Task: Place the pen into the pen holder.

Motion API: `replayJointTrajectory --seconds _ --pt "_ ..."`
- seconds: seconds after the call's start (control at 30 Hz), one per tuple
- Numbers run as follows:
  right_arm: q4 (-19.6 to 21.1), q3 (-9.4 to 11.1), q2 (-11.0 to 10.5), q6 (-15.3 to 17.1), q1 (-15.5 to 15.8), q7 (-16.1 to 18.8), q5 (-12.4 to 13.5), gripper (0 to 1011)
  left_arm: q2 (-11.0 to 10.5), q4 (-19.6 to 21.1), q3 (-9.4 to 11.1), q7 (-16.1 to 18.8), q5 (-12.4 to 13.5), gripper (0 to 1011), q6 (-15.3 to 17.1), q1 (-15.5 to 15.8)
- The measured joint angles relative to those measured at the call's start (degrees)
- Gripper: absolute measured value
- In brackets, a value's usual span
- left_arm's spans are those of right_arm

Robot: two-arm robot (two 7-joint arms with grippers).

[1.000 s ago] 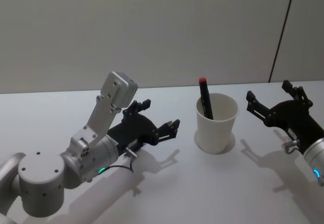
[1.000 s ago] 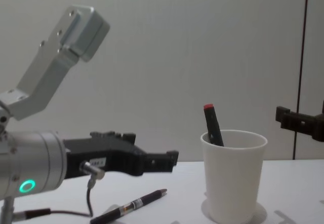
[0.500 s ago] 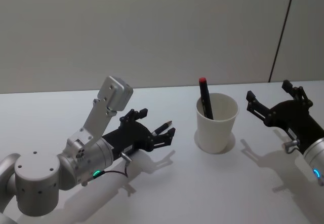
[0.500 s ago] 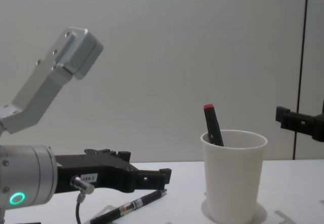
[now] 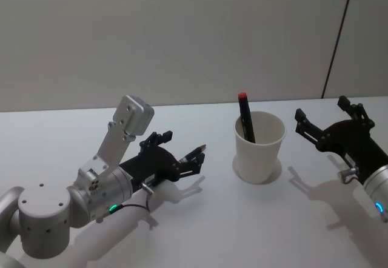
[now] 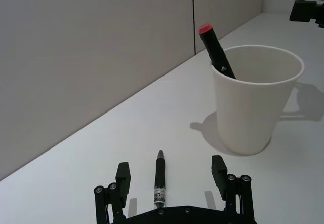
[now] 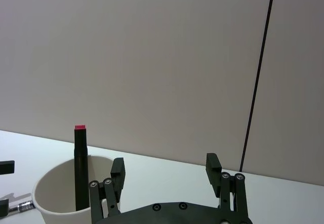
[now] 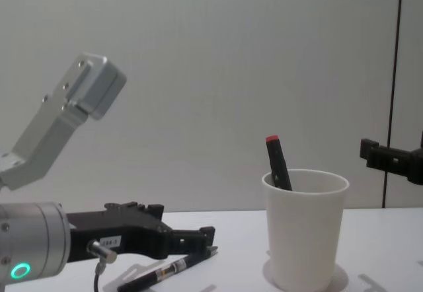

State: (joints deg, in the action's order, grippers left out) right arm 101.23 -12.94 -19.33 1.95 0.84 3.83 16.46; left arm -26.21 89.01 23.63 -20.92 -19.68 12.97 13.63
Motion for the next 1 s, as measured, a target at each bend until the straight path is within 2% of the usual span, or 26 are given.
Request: replayJointTrajectory --seconds 0.5,1.0 --pt "0.0 0.0 0.0 0.0 0.0 0.0 0.0 1001 -0.4 -2.4 -0.1 0.0 -1.1 1001 -2.1 -0.8" --pt "0.0 0.0 0.0 0.0 0.0 0.0 0.0 1001 -1.4 -3.0 -0.4 -1.0 -1.3 1001 -1.8 -1.7"
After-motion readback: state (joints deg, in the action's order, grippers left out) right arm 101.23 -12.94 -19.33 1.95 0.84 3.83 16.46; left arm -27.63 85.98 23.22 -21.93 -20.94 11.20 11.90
